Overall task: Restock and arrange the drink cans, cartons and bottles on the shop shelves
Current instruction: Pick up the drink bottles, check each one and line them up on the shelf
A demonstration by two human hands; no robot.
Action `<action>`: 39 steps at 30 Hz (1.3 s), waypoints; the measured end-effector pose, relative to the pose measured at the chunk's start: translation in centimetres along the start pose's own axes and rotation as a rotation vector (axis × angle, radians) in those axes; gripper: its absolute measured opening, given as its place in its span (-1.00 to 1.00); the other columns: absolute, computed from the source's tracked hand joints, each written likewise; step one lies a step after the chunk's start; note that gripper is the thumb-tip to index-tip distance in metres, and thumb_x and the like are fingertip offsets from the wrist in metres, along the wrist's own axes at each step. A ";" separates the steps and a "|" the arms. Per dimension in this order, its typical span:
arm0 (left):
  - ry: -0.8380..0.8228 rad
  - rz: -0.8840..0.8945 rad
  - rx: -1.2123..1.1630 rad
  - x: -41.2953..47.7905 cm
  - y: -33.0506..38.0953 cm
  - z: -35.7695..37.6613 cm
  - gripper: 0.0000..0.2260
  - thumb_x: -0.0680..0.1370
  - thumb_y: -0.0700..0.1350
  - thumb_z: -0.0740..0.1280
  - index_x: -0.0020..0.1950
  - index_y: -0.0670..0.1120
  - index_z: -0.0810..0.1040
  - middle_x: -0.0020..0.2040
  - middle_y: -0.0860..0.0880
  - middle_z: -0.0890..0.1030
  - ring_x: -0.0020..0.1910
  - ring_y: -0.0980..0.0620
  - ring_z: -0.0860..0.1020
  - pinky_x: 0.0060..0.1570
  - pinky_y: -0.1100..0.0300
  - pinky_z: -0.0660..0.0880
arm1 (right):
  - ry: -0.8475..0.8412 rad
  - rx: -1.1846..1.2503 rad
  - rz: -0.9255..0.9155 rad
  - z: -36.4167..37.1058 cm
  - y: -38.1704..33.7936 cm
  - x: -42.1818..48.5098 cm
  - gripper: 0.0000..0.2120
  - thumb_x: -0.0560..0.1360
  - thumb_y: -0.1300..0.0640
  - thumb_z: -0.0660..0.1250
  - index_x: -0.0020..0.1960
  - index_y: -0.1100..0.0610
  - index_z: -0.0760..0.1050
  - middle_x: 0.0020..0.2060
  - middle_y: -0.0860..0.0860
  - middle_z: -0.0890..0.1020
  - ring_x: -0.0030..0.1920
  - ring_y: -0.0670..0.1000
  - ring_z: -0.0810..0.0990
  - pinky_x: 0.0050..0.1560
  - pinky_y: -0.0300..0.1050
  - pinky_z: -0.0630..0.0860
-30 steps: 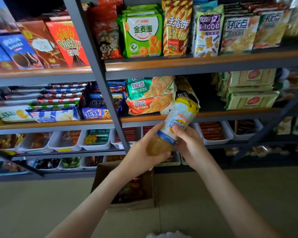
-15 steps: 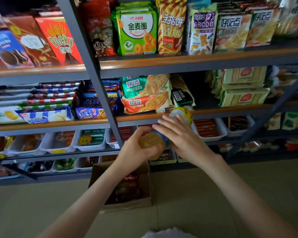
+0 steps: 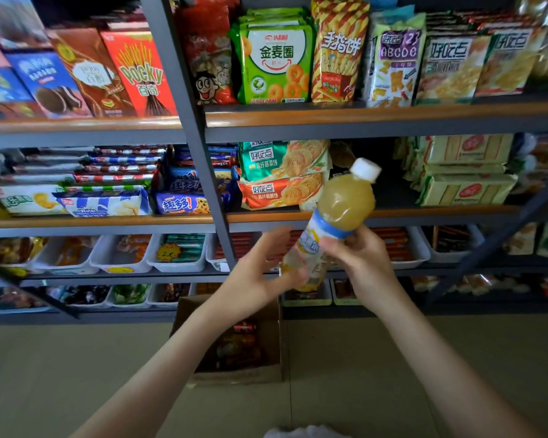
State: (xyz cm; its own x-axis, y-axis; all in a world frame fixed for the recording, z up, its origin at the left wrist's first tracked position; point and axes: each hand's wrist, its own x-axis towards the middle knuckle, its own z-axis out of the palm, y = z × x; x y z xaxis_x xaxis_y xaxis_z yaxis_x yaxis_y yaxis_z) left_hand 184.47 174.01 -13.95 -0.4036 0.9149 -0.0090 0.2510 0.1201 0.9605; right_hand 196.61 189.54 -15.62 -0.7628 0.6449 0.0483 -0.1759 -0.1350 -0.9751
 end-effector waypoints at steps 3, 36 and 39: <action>-0.009 -0.052 -0.035 0.3 -0.6 0.7 -0.43 0.38 0.10 0.53 0.30 0.16 0.35 0.20 0.07 0.55 0.15 0.18 0.56 0.12 0.18 0.53 | -0.057 0.336 0.087 0.1 -0.2 0.3 -0.40 0.32 0.05 0.57 0.24 0.29 0.46 0.02 0.14 0.65 0.01 0.11 0.64 -0.05 -0.01 0.62; 0.686 0.284 0.244 -0.1 3.2 -2.5 -0.45 0.30 0.10 0.52 0.20 0.16 0.36 0.05 0.12 0.59 -0.02 0.23 0.60 -0.09 0.12 0.61 | 0.064 -1.018 -0.529 6.5 -6.0 2.5 -0.40 0.58 -0.12 0.23 0.53 -0.23 0.04 0.02 0.02 0.28 0.01 0.01 0.39 0.08 -0.15 0.39; 0.702 0.376 0.148 0.7 5.0 -4.6 -0.47 0.34 -0.11 0.58 0.19 0.10 0.40 -0.01 0.15 0.61 -0.05 0.25 0.60 -0.11 0.25 0.59 | -0.113 -0.748 -0.407 8.8 -9.4 4.4 -0.42 0.57 -0.17 0.16 0.42 -0.48 -0.12 0.23 -0.05 0.41 0.14 -0.06 0.50 0.10 -0.16 0.44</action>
State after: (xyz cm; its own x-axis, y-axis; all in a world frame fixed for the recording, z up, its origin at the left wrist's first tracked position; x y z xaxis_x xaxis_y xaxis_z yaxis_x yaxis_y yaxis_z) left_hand 181.42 173.49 -7.86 -0.7146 0.4550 0.5314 0.5739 -0.0531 0.8172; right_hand 189.44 187.04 -4.37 -0.7939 0.4511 0.4077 -0.0233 0.6475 -0.7617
